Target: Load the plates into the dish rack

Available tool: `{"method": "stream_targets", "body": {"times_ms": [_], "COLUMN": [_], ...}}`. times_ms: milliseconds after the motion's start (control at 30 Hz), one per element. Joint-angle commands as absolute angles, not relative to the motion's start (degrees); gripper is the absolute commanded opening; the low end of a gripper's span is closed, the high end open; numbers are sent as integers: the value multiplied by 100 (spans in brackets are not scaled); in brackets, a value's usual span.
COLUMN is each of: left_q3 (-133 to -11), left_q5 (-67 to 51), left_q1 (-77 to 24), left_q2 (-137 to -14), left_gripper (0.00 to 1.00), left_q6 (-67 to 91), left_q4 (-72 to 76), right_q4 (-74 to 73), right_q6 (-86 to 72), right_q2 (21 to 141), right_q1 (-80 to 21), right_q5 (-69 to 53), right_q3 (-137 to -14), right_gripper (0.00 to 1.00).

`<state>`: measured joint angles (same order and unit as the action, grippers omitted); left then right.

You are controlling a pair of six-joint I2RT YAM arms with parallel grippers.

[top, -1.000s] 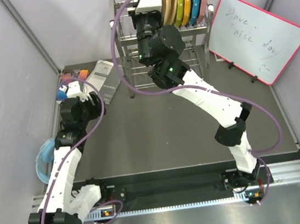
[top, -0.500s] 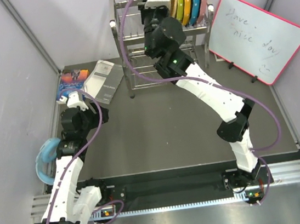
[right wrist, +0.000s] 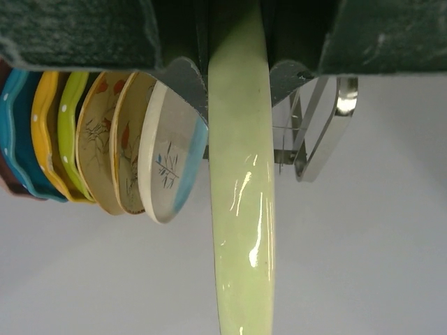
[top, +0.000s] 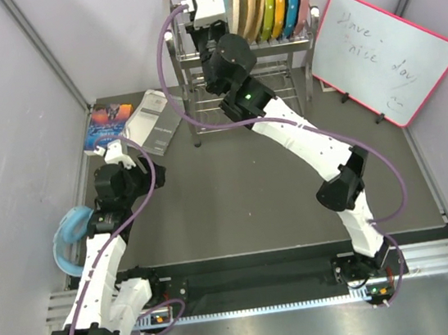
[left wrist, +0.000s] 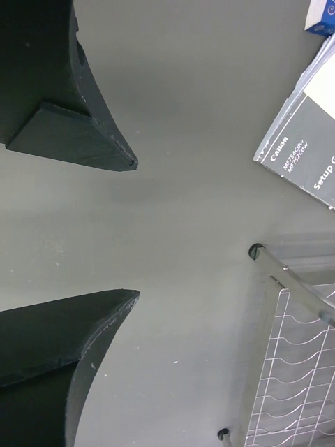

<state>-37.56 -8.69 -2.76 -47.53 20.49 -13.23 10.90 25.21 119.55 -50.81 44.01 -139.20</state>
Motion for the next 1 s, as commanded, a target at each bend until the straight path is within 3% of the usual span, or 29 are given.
{"method": "stream_targets", "body": {"times_ms": [0,967], "left_q3": [-3727,-3480], "left_q5": [-976,-1169], "left_q1": [-255,-255], "left_q2": [-4702,-5019], "left_gripper": [73,73], "left_q6": [1881,2004], "left_q4": [-967,-765], "right_q4": [1854,2514], "right_q6": [2391,2619], "right_q2": [12014,12182], "right_q1": [-5001,-4483], "right_q5": [4025,3736], "right_q3": [-14335,-14651], "right_gripper": [0,0]}}
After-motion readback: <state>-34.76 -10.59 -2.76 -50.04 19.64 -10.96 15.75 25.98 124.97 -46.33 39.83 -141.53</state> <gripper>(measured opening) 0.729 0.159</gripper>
